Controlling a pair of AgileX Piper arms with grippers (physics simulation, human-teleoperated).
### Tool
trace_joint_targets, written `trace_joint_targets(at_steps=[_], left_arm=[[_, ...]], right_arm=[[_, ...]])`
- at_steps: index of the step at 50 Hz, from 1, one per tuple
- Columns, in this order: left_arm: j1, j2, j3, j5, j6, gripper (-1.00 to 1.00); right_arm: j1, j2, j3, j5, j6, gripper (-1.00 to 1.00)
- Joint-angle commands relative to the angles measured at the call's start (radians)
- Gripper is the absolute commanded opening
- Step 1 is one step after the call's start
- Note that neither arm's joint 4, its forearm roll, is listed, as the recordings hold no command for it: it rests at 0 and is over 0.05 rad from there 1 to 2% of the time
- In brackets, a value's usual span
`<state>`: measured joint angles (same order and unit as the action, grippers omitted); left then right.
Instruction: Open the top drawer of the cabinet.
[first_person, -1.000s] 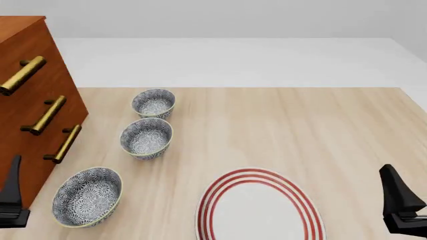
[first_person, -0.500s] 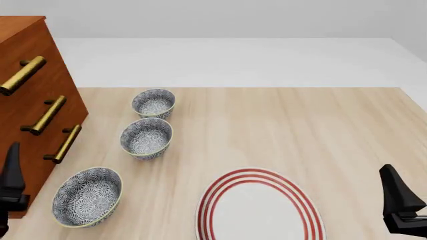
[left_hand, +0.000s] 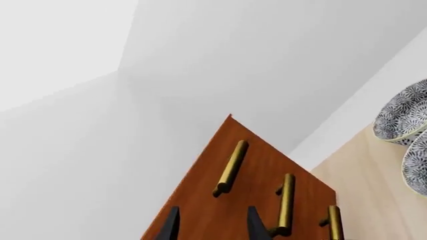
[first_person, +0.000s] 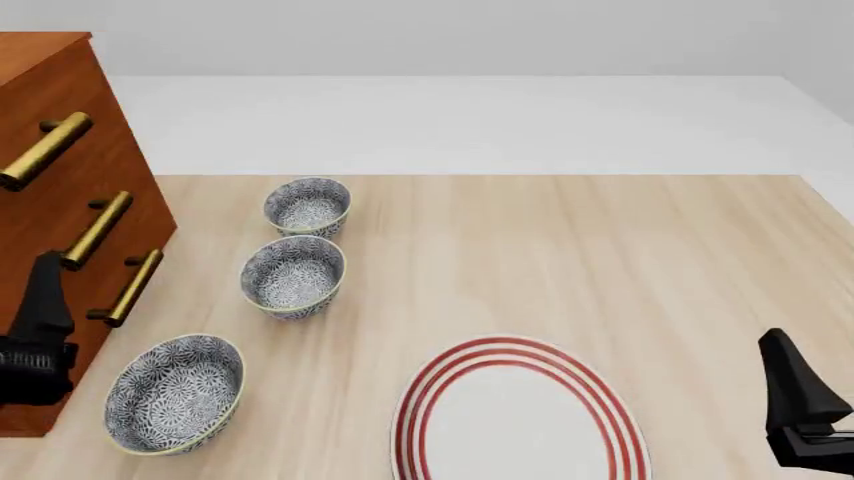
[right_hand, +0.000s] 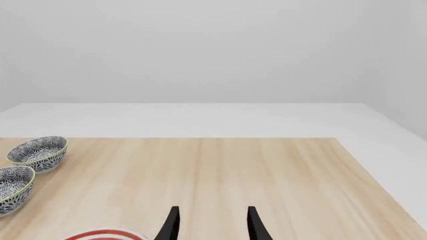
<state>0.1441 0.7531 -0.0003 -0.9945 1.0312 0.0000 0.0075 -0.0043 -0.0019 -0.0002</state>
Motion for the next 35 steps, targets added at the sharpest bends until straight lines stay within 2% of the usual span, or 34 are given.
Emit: trace_joint_targets(at_steps=[1,16,28,35], left_arm=[[0.015,0.226,0.000,-0.213,0.058,1.00],[0.030,0.247,-0.011,-0.225,0.106,1.00],[0.059,0.299,-0.072,-0.225,0.139,1.00],[0.061,0.321,-0.095,-0.225,0.193,1.00]], right_arm=[[0.000,0.000,0.000,0.000,0.000,1.00],[0.000,0.000,0.000,0.000,0.000,1.00],[0.000,0.000,0.000,0.000,0.000,1.00],[0.000,0.000,0.000,0.000,0.000,1.00]])
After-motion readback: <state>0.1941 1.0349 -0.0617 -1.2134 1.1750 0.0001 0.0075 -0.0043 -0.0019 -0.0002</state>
